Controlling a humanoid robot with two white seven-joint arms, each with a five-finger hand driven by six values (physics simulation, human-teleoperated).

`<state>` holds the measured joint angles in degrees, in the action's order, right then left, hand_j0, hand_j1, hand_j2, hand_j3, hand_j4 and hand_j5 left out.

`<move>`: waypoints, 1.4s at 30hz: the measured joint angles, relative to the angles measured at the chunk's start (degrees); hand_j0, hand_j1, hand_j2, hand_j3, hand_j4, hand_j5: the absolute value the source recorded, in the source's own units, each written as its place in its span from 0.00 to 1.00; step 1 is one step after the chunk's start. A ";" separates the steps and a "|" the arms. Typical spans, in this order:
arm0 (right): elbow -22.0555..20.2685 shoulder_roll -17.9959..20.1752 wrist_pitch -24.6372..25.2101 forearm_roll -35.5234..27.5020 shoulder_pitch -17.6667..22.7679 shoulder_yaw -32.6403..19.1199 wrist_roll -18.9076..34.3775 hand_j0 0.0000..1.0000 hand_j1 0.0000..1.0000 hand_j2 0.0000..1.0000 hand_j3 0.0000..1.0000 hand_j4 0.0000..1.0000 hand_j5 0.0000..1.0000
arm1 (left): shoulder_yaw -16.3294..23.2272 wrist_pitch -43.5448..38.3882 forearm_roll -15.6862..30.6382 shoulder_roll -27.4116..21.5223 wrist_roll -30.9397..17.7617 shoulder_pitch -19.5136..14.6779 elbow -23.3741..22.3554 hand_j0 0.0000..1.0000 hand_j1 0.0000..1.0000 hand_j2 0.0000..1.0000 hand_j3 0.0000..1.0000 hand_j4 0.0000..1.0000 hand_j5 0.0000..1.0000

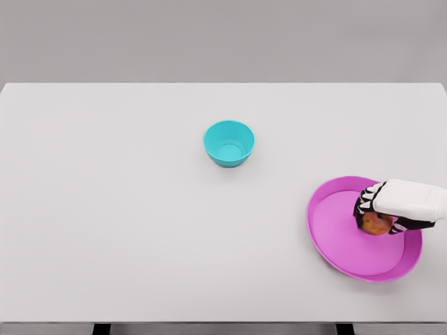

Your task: Put the apple from the pink plate into the blue bowl with your right arm

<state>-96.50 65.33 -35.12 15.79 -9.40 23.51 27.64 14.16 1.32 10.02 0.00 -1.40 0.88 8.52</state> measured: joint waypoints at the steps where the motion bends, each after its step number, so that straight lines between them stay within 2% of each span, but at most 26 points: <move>1: 0.00 -0.08 0.00 -0.02 -0.26 -0.01 -0.01 0.45 0.45 0.45 0.45 0.45 0.45 | 0.00 0.00 0.00 0.00 0.00 0.00 0.00 1.00 1.00 1.00 1.00 1.00 1.00; 4: 0.03 -0.25 0.00 -0.12 -1.05 -0.04 -0.06 0.41 0.41 0.41 0.41 0.41 0.41 | 0.00 -0.01 0.00 0.00 0.00 0.00 0.00 1.00 1.00 1.00 1.00 1.00 1.00; 11: 0.31 -2.01 0.01 -0.39 -4.92 -0.04 -0.09 0.40 0.40 0.40 0.40 0.40 0.40 | 0.00 0.00 0.00 0.00 0.00 0.00 0.00 1.00 1.00 1.00 1.00 1.00 1.00; 20: 0.47 -4.73 0.00 -0.43 -8.00 -0.03 -0.08 0.39 0.39 0.39 0.39 0.39 0.39 | 0.00 0.00 0.00 0.00 0.00 0.00 0.00 1.00 1.00 1.00 1.00 1.00 1.00; 28: 2.50 -9.10 -0.01 -0.21 -11.78 0.04 -0.05 0.38 0.38 0.38 0.38 0.38 0.38 | 0.00 0.00 0.00 0.00 0.00 0.00 0.00 1.00 1.00 1.00 1.00 1.00 1.00; 42: 6.31 -16.87 -0.02 0.23 -14.94 0.06 0.02 0.38 0.38 0.38 0.38 0.38 0.38 | 0.00 0.00 0.00 0.00 0.00 0.00 0.00 1.00 1.00 1.00 1.00 1.00 1.00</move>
<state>-90.19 48.46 -35.13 16.01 -24.34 23.57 27.66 14.16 1.32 10.02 0.00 -1.40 0.88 8.52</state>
